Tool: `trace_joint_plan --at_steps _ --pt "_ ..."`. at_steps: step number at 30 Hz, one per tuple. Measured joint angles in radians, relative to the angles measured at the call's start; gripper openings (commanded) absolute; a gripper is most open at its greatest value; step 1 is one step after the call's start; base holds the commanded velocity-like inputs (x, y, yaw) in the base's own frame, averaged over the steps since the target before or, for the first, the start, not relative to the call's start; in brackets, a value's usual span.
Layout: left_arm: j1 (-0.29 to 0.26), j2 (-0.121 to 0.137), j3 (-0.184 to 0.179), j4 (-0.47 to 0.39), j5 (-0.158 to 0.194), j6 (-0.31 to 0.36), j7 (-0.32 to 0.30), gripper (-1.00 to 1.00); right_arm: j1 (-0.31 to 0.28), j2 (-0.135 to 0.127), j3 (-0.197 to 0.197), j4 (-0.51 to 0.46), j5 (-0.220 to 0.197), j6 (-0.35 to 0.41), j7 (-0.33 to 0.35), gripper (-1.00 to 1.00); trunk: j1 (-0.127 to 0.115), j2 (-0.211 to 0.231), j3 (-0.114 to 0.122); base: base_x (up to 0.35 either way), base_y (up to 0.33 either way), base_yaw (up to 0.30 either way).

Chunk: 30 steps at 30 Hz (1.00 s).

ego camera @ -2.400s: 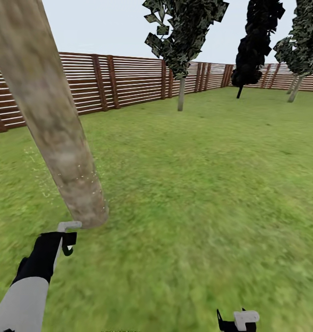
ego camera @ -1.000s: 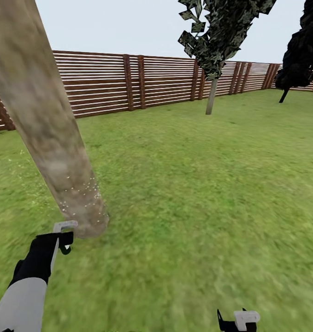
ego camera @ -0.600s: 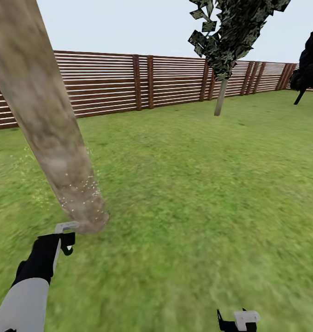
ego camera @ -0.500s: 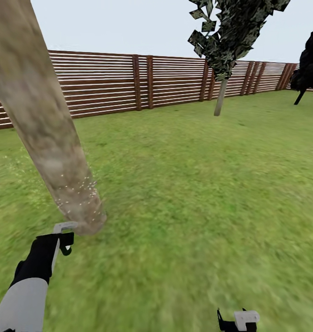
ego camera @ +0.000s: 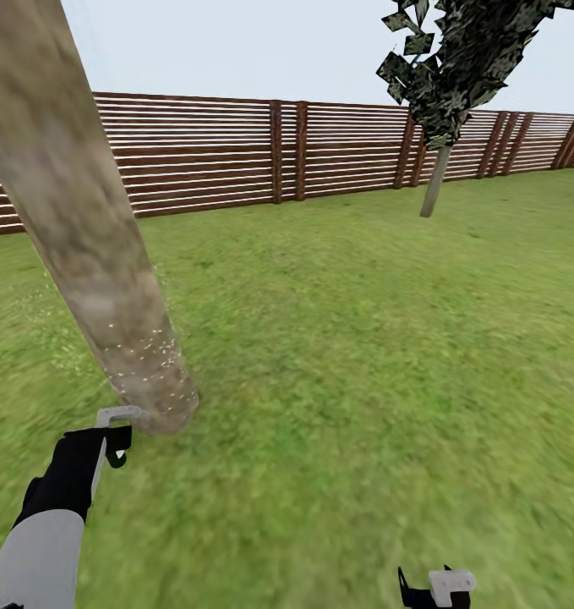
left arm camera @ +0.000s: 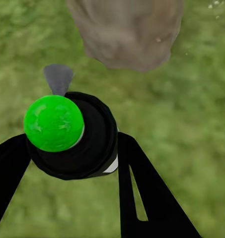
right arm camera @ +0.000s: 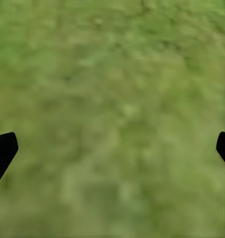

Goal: In the garden, pick up the pesticide atomizer on the floor and spray pesticide onto both trees until each tree trunk is fully covered.

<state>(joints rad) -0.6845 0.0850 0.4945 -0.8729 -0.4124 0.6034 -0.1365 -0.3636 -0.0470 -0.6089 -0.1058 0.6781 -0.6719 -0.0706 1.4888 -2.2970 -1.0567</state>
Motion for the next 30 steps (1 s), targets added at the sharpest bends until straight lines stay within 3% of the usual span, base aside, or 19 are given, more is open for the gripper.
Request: trace_joint_plan --at_steps 2,6,10,12,14,16,17,19,21,24,25,26,28,30 --pt "0.0 0.017 0.022 0.0 0.009 0.001 -0.001 -1.0 0.0 0.0 0.0 0.0 0.0 0.0 0.0 1.0 0.0 0.0 0.0 0.239 -0.185 0.031" --pt "0.0 -0.019 0.021 0.002 0.013 0.0 -0.002 -1.0 0.0 0.001 0.0 0.0 0.0 0.0 -0.001 1.0 0.0 0.0 0.0 0.239 -0.183 0.237" --pt "0.0 -0.023 0.021 0.0 0.009 -0.002 -0.003 -1.0 0.0 0.001 0.0 0.001 0.0 0.0 0.0 1.0 0.0 0.0 0.0 0.216 -0.172 0.277" --pt "0.0 -0.028 0.022 0.003 0.014 -0.033 -0.003 -1.0 0.0 0.001 0.0 0.001 0.0 0.0 -0.001 1.0 0.0 0.0 0.0 0.202 -0.164 0.278" --pt "-0.001 -0.042 0.019 0.001 0.01 -0.107 -0.001 -1.0 0.0 0.001 -0.001 0.0 0.0 0.0 0.0 1.0 0.0 0.0 0.0 0.265 -0.126 0.278" --pt "-0.001 -0.021 0.03 -0.005 0.0 -0.117 -0.001 -1.0 0.0 0.0 -0.002 0.0 0.0 0.0 0.0 1.0 0.0 0.0 0.0 0.32 -0.019 0.278" --pt "0.0 0.001 0.026 -0.002 -0.003 -0.117 -0.002 -1.0 0.0 -0.001 -0.002 0.0 0.0 0.0 0.0 1.0 0.0 0.0 0.0 0.235 -0.006 0.278" --pt "0.0 0.003 0.021 0.0 0.005 -0.117 -0.003 -1.0 0.0 -0.001 -0.002 0.0 0.0 0.0 -0.001 1.0 0.0 0.0 0.0 0.085 -0.002 0.278" --pt "-0.009 -0.025 -0.017 0.0 0.019 -0.112 -0.01 -1.0 0.0 -0.001 -0.002 0.0 0.0 0.0 -0.001 1.0 0.0 0.0 0.0 0.01 0.0 0.197" --pt "-0.035 -0.043 -0.049 -0.014 0.014 -0.059 -0.015 -1.0 0.0 -0.001 -0.002 0.0 0.0 0.0 -0.001 1.0 0.0 0.0 0.0 0.002 0.0 0.041" --pt "-0.062 -0.038 -0.056 -0.018 0.011 -0.027 -0.017 -1.0 0.0 -0.001 -0.002 0.0 0.0 0.0 -0.001 1.0 0.0 0.0 0.0 0.0 0.0 0.002" --pt "-0.088 -0.012 -0.059 -0.02 0.004 -0.005 -0.027 -1.0 0.0 -0.002 -0.002 -0.001 0.0 0.0 -0.001 1.0 0.0 0.0 0.0 0.0 0.0 0.0" --pt "-0.096 0.09 -0.054 -0.018 0.0 -0.001 -0.189 -1.0 0.0 -0.003 -0.001 -0.002 0.0 0.0 -0.001 1.0 0.0 0.0 0.0 0.0 0.0 0.0" --pt "-0.092 0.117 -0.053 -0.024 0.007 0.001 -0.222 -1.0 0.0 -0.002 -0.002 -0.002 0.0 0.0 -0.001 1.0 0.0 0.0 0.0 0.0 0.0 0.0"
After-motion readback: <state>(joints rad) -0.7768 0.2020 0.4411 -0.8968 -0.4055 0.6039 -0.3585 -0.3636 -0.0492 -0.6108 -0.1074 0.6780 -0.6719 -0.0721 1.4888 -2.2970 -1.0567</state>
